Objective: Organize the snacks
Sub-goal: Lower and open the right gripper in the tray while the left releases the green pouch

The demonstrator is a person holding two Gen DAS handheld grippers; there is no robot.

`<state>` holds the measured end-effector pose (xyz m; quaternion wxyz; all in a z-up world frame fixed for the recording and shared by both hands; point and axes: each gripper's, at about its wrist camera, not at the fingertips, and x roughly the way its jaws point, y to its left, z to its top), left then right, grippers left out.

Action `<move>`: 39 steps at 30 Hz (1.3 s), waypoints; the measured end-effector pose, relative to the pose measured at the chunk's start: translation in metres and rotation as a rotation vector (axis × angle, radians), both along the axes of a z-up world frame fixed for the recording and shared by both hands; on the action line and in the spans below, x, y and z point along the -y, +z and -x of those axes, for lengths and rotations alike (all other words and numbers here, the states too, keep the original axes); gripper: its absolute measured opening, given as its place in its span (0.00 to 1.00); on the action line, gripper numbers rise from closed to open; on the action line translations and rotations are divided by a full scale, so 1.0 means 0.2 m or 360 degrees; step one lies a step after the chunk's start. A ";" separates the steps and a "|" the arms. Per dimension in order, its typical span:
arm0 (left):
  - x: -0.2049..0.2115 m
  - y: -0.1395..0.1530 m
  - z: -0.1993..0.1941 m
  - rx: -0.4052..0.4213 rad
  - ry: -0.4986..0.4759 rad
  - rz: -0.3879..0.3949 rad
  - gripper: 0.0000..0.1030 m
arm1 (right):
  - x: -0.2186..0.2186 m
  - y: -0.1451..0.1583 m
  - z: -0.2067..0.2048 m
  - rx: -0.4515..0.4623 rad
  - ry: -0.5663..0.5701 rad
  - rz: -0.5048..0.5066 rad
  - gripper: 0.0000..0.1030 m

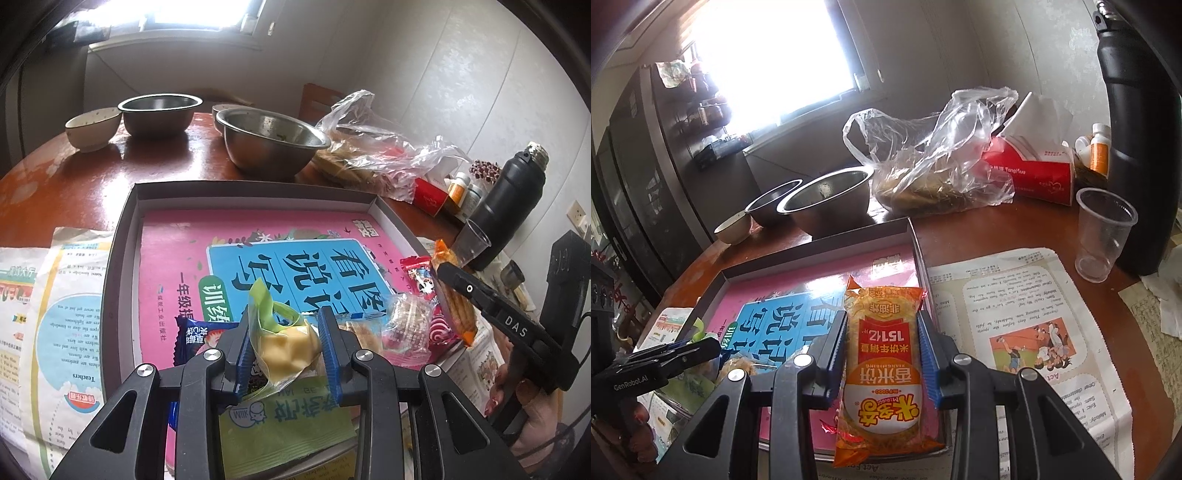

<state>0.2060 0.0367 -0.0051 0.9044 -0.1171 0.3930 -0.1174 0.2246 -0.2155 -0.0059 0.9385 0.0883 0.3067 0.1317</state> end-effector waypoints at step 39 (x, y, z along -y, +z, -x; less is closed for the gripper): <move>0.01 0.06 0.06 0.0050 0.0027 -0.0028 0.59 | 0.01 0.09 0.11 0.0063 0.0004 -0.0005 0.46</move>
